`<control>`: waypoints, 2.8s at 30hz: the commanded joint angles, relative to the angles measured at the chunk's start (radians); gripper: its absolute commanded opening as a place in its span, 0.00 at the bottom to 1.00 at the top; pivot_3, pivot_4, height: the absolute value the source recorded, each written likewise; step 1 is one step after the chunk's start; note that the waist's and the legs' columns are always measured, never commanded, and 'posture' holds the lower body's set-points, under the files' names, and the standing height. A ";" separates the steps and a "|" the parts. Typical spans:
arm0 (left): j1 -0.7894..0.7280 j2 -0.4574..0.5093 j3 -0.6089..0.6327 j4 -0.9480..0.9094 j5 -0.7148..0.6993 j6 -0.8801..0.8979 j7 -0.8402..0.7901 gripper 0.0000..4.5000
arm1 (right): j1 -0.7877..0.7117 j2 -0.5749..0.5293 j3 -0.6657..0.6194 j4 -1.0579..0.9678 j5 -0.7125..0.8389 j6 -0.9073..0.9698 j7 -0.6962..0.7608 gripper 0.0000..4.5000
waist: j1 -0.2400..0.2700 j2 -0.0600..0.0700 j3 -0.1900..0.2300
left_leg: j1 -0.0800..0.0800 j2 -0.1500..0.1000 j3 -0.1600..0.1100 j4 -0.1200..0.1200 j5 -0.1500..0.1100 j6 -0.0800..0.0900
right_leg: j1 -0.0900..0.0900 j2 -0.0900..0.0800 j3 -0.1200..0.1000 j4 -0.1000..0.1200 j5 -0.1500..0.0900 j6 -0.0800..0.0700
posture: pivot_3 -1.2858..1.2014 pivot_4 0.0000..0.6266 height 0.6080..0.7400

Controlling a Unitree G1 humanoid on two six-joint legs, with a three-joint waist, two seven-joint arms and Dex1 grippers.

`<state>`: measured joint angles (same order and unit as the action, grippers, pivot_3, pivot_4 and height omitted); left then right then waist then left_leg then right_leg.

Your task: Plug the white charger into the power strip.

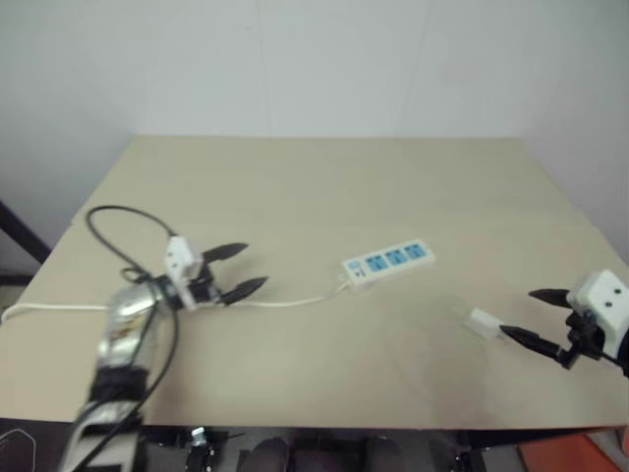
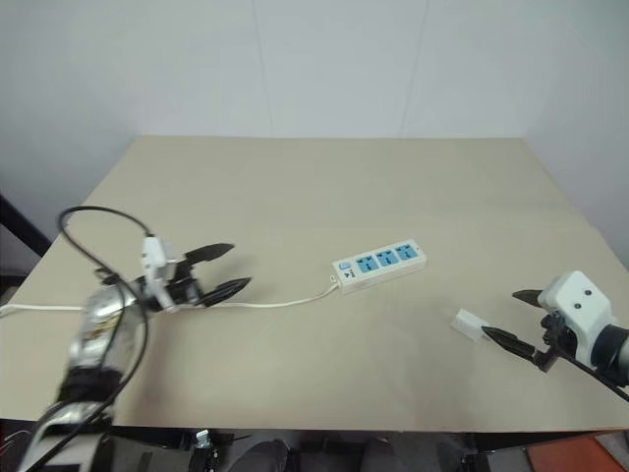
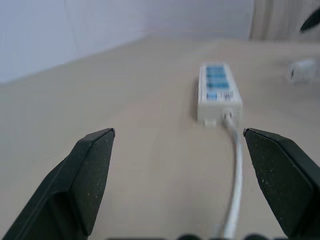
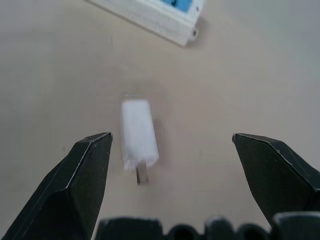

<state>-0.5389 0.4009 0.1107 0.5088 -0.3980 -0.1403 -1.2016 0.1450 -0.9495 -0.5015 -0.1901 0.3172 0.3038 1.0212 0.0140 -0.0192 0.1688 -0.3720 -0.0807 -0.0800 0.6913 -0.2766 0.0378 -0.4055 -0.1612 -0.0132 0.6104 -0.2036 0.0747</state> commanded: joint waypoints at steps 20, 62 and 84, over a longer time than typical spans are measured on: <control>-0.408 -0.242 -0.222 0.663 0.387 -0.147 0.037 1.00 | 0.099 0.059 -0.055 -0.393 0.059 0.189 -0.144 1.00 | 0.000 -0.004 0.002 | -0.011 -0.008 0.000 0.005 -0.002 0.003 | -0.007 -0.003 0.000 0.001 0.001 0.005 | 0.52 0.24 1.00; 0.346 0.167 -0.028 -0.544 0.070 0.459 0.072 0.34 | -0.005 0.055 0.132 -0.296 0.019 0.135 -0.162 1.00 | -0.008 -0.002 0.001 | -0.012 -0.004 0.001 0.003 0.001 0.000 | -0.015 -0.002 0.005 0.005 0.002 0.003 | 0.52 0.24 1.00; 0.215 -0.015 -0.029 -0.174 0.002 -0.115 -0.076 1.00 | -0.033 0.076 0.138 -0.275 0.029 0.146 -0.172 1.00 | -0.002 -0.001 0.000 | -0.013 -0.006 0.001 0.004 0.001 0.000 | -0.015 -0.002 0.005 0.003 0.003 0.001 | 0.52 0.24 1.00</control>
<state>-0.3033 0.3885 0.0935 0.3234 -0.4022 -0.2131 -1.2566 0.1216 -0.8750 -0.3383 -0.4430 0.3369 0.4525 0.8622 0.0122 -0.0204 0.1692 -0.3843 -0.0871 -0.0790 0.6950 -0.2759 0.0374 -0.4203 -0.1630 -0.0085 0.6140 -0.2004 0.0760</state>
